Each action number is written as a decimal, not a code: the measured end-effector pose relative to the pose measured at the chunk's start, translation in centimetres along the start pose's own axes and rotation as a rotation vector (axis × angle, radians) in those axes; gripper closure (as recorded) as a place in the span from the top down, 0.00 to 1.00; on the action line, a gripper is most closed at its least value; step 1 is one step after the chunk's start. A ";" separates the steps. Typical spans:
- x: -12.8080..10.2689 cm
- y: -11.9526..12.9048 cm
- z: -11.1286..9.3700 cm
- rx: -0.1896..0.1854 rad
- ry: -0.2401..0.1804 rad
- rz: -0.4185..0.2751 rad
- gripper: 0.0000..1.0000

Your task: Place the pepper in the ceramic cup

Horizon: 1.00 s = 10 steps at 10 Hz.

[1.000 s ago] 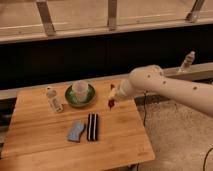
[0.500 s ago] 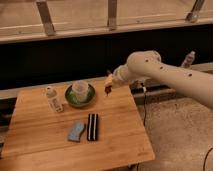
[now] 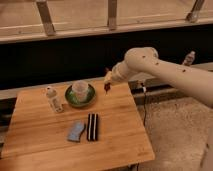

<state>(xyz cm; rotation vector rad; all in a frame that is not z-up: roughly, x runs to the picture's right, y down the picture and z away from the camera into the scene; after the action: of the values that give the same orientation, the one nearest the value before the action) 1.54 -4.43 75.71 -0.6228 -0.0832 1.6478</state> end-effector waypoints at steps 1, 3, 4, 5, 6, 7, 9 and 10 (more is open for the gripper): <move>-1.0 1.4 0.7 -0.009 0.000 -0.025 0.00; -2.5 3.5 1.8 -0.037 0.004 -0.065 0.00; -3.0 3.9 2.1 -0.065 0.006 -0.075 0.00; -3.2 4.0 2.5 -0.109 0.010 -0.079 0.00; -3.2 3.8 3.0 -0.145 0.011 -0.079 0.00; -3.2 3.7 3.5 -0.177 0.010 -0.082 0.00; -3.0 3.6 5.6 -0.261 0.020 -0.099 0.00; -3.0 3.9 6.1 -0.273 0.026 -0.112 0.00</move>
<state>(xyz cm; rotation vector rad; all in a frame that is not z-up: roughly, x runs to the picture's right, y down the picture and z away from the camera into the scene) -4.54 -6.23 80.36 -0.8309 -0.3224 1.5318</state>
